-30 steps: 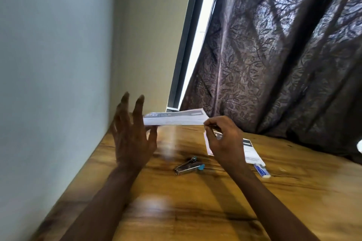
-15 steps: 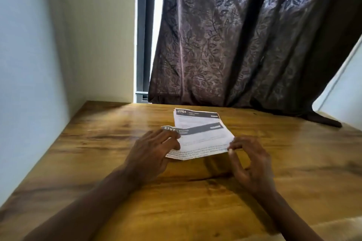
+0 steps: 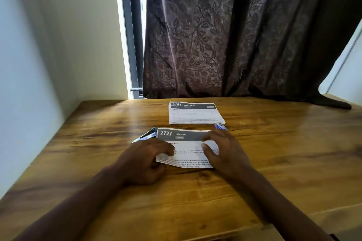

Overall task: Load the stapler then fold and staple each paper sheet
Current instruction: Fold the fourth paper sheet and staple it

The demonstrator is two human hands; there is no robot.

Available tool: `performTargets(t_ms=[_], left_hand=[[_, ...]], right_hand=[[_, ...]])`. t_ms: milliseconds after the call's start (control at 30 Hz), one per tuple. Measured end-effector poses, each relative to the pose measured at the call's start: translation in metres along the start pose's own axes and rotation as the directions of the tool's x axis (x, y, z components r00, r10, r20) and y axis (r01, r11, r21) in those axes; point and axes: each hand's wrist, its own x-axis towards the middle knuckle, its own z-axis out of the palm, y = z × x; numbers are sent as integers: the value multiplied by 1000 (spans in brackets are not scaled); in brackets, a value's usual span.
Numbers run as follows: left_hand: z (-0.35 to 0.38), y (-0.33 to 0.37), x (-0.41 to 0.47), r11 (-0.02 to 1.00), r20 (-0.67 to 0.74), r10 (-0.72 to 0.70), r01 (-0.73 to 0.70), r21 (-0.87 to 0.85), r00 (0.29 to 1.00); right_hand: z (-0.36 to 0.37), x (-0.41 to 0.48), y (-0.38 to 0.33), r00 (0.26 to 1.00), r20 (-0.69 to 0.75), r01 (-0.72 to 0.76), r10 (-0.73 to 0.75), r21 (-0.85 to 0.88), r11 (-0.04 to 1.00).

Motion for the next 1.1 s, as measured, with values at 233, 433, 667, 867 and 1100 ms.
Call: performTargets(t_ms=[233,433,667,867,1100], left_hand=[[-1,4,0,995,-21,-28,26,-92,999],[5,22,26,994,-36,-73,69,-89,997],[26,34,52,983,243,-179,184,2,953],[27,26,50,951,270,-307,288,107,913],[26,24,47,941,258,-338,316,122,905]], right_hand=[[23,19,-2,963,263,-47,65,-73,996],[26,17,-1,959,275,-30,72,-153,988],[27,18,1,939,328,-39,100,-188,981],[28,20,1,926,355,-55,128,-209,976],[27,19,-3,918,365,-79,153,-211,974]])
